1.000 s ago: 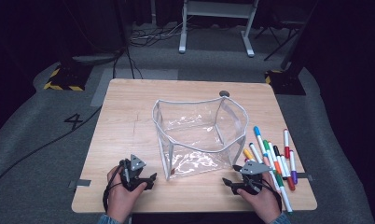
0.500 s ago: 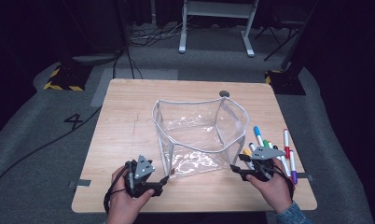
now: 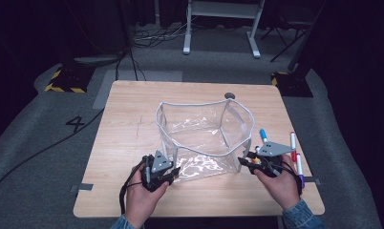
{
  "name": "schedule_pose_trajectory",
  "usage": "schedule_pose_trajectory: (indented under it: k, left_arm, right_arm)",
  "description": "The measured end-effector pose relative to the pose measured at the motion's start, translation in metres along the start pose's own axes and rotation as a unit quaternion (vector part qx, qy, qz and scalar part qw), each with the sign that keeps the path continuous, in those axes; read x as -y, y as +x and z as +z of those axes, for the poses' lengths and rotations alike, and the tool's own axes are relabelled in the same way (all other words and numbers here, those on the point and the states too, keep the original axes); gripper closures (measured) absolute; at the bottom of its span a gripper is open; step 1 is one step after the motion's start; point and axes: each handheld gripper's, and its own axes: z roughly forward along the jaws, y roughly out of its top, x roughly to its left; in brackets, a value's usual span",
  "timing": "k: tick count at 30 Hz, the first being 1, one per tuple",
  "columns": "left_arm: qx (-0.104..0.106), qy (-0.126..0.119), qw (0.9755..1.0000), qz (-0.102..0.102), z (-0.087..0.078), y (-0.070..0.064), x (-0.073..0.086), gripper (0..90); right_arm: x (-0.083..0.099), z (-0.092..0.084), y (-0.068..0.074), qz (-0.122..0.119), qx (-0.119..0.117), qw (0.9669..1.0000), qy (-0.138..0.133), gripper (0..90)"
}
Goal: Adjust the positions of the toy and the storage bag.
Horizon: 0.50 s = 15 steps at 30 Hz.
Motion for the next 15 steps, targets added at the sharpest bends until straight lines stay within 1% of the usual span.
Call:
schedule_pose_trajectory:
  k: [1, 2, 3, 4, 6, 8, 9, 10, 12, 14, 15]
  left_arm:
    - [-0.001, 0.002, 1.0, 0.002, 0.0, 0.0, 0.0, 82.1]
    - [-0.004, 0.004, 1.0, 0.005, -0.001, -0.001, 0.0, 84.8]
    - [-0.008, 0.006, 0.9999, 0.011, -0.002, -0.001, 0.0, 86.2]
    - [-0.004, 0.008, 0.9999, 0.013, -0.003, -0.002, 0.0, 86.5]
    - [0.011, 0.01, 0.9998, 0.013, -0.005, -0.007, 0.001, 86.7]
    - [0.02, 0.015, 0.9994, 0.026, -0.008, -0.015, 0.001, 86.7]
    - [0.027, 0.016, 0.9991, 0.028, -0.01, -0.02, 0.002, 86.7]
    - [0.029, 0.016, 0.9988, 0.035, -0.012, -0.025, 0.003, 86.6]
    - [0.044, 0.019, 0.9981, 0.039, -0.015, -0.032, 0.006, 86.4]
    - [0.055, 0.021, 0.9974, 0.043, -0.018, -0.039, 0.009, 85.9]
    - [0.057, 0.022, 0.9971, 0.046, -0.02, -0.042, 0.011, 85.7]
  right_arm:
    - [0.0, 0.0, 0.0, -0.006, 0.006, 1.0, 0.002, 80.6]
    - [-0.001, 0.0, -0.001, -0.01, 0.01, 0.9999, 0.003, 86.0]
    - [-0.001, -0.002, -0.002, -0.009, 0.009, 0.9999, 0.005, 87.5]
    - [0.0, -0.003, -0.002, -0.006, 0.006, 0.9999, 0.006, 87.6]
    - [0.002, -0.007, -0.001, -0.005, 0.004, 0.9999, 0.009, 87.6]
    - [0.004, -0.013, 0.002, -0.004, 0.005, 0.9999, 0.015, 87.6]
    - [0.005, -0.017, 0.004, -0.005, 0.006, 0.9998, 0.016, 87.7]
    - [0.007, -0.021, 0.006, -0.005, 0.005, 0.9998, 0.017, 87.6]
    - [0.011, -0.03, 0.01, -0.003, 0.002, 0.9998, 0.019, 87.6]
    - [0.017, -0.039, 0.015, -0.001, -0.001, 0.9998, 0.019, 87.6]
    - [0.02, -0.043, 0.017, 0.001, -0.004, 0.9998, 0.019, 87.6]
